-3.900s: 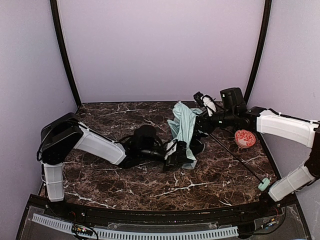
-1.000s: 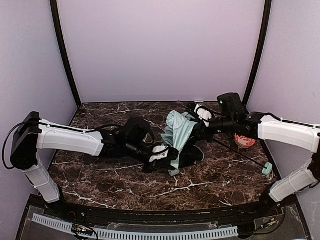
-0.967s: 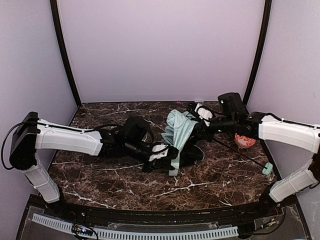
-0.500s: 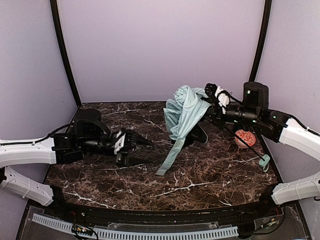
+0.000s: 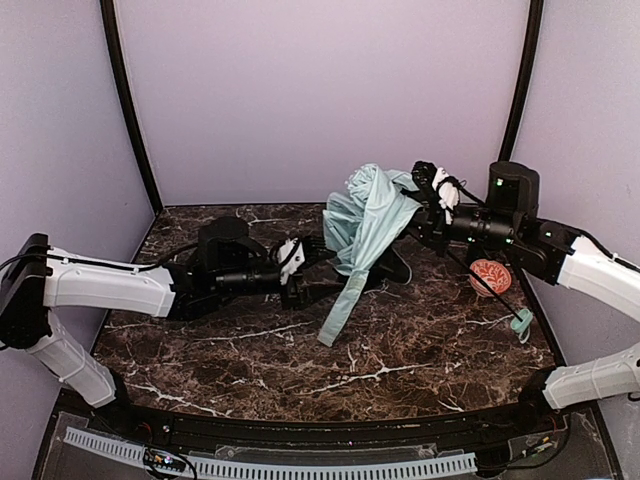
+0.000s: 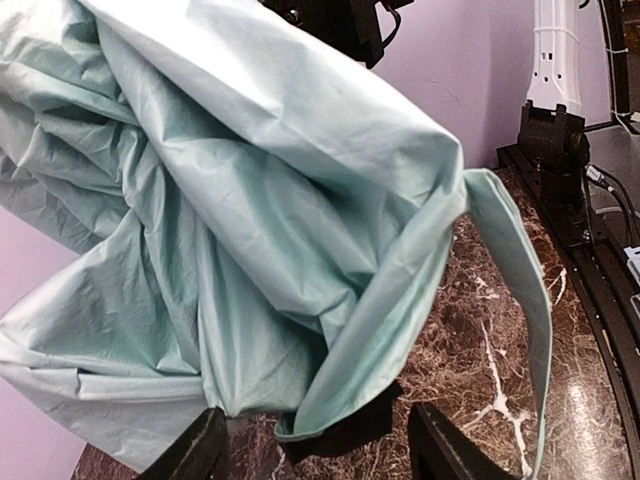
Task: Put away the umbrella
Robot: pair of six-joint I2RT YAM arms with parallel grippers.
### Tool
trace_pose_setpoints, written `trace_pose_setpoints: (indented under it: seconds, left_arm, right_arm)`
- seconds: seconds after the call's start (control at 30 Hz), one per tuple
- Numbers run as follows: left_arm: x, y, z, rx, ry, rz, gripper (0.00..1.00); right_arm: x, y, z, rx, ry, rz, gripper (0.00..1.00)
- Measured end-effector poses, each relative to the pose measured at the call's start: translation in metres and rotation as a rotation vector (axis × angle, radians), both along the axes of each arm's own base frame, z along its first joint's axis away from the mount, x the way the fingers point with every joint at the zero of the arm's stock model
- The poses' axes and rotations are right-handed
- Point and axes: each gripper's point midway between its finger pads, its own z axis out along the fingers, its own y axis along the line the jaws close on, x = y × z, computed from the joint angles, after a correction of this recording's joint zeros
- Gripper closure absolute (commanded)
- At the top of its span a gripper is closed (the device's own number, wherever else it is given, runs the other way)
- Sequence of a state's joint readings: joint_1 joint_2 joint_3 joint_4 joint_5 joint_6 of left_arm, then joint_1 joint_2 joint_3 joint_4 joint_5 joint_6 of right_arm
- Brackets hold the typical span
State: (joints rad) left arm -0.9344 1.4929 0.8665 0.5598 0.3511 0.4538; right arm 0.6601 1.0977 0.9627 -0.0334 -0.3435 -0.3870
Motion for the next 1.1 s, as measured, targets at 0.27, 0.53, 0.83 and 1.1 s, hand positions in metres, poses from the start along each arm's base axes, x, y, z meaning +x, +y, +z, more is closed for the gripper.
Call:
trace_pose_setpoints:
  seconds: [0.27,0.53,0.83,1.1]
  left_arm:
    - [0.002,-0.023,-0.010,-0.006,-0.028,0.006,1.00]
    - [-0.032,-0.056,0.020,-0.124,-0.190,0.085,1.00]
    - [-0.052,-0.100,0.022,-0.156,-0.249,0.041,1.00]
    - [-0.075,-0.088,-0.021,-0.081,-0.131,-0.160,0.32]
  right_arm:
    - [0.004,0.001,0.003,0.032,0.025,-0.018,1.00]
    - [0.036,-0.012,0.013,0.125,0.054,-0.211,1.00]
    - [0.051,-0.010,0.005,0.135,0.097,-0.272,1.00]
    - [0.041,-0.012,0.025,0.168,0.052,-0.222,1.00]
